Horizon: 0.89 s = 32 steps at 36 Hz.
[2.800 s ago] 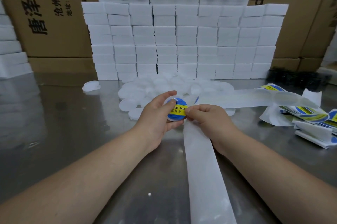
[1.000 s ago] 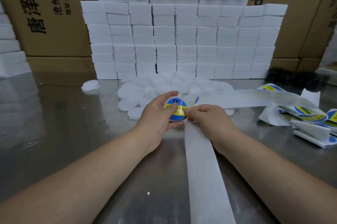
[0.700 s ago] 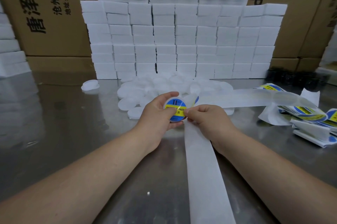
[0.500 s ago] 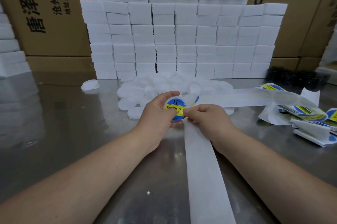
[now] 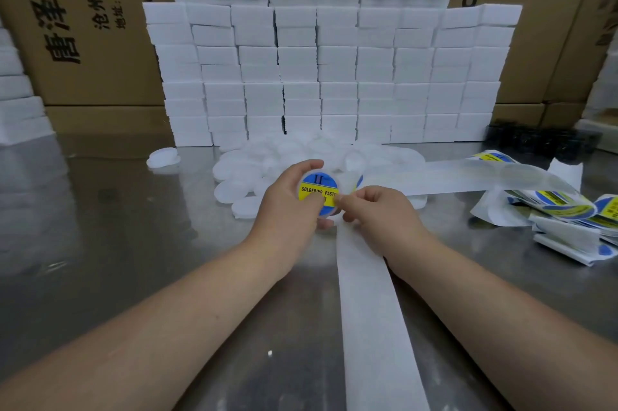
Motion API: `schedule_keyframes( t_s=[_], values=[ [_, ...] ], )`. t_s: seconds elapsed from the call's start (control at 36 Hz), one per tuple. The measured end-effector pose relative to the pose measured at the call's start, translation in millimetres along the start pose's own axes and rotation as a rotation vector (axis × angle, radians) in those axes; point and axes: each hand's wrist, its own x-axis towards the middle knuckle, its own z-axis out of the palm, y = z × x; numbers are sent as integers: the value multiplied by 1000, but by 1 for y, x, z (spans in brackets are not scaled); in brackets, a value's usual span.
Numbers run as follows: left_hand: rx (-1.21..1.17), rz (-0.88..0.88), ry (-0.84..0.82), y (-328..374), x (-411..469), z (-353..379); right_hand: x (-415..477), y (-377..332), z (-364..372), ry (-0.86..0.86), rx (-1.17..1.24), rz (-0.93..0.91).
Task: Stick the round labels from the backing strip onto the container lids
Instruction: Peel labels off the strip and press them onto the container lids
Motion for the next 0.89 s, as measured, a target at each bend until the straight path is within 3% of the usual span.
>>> schedule_keyframes(
  t_s=[0.17,0.39,0.56,0.89],
  values=[
    [68,-15,14,-2,-2,-2,-1,-2,0,-54,60,-2],
    [173,18,-9,-4,1,-1,1,5,3,-67,-95,-121],
    [380,91,47,-9,5,-3,0,5,5,-59,-163,-181],
    [589,77,98,-12,11,-7,0,8,7,-70,-199,-200]
  ],
)
